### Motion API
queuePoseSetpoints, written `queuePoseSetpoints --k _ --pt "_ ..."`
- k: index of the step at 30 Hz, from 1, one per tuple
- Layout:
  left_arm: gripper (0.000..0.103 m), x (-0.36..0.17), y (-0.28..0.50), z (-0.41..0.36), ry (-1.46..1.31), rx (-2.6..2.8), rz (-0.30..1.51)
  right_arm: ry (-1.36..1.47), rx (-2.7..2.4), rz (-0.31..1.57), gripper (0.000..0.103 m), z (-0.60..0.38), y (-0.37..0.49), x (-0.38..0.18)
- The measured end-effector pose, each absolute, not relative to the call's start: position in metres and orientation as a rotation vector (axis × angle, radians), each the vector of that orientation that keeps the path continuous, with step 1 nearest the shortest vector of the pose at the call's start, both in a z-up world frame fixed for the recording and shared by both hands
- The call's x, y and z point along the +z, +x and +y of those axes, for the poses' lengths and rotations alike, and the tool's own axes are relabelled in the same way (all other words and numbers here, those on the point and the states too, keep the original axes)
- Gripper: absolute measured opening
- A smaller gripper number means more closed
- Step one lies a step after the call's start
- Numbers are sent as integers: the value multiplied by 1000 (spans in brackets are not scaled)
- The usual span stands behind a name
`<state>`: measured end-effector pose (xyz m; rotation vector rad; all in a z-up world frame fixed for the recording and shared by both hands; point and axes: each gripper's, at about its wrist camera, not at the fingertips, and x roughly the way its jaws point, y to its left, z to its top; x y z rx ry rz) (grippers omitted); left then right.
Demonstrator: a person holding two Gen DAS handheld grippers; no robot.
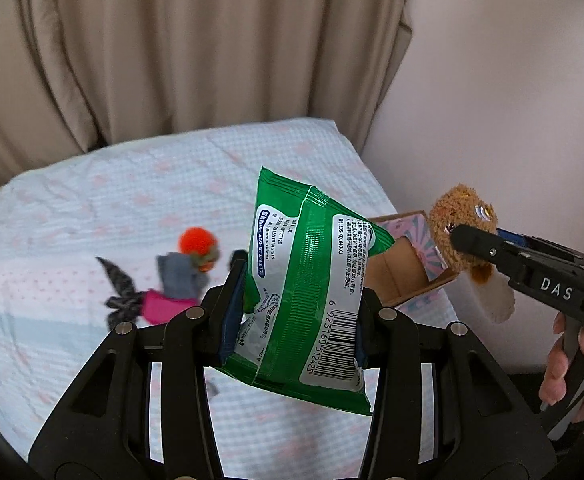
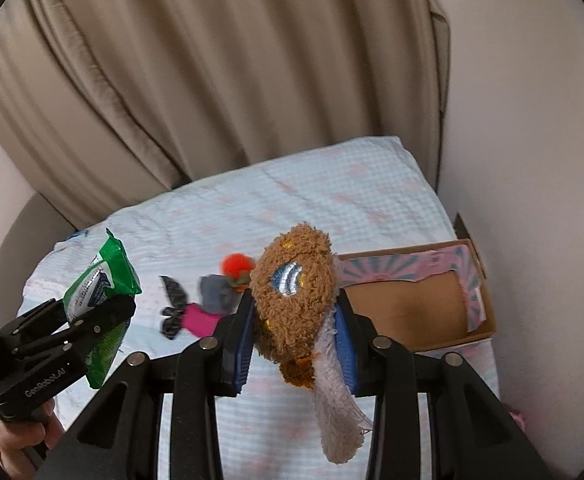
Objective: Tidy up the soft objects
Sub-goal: 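Carry both items to the pink box and open both tools inside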
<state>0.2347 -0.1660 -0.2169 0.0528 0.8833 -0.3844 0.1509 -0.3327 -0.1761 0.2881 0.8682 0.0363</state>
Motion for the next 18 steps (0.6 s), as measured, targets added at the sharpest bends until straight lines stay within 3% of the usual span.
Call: queuePoseSetpoints --k 18 --pt "40 -397 349 -322 148 -374 1228 368 -43 1132 33 -464 262 -343"
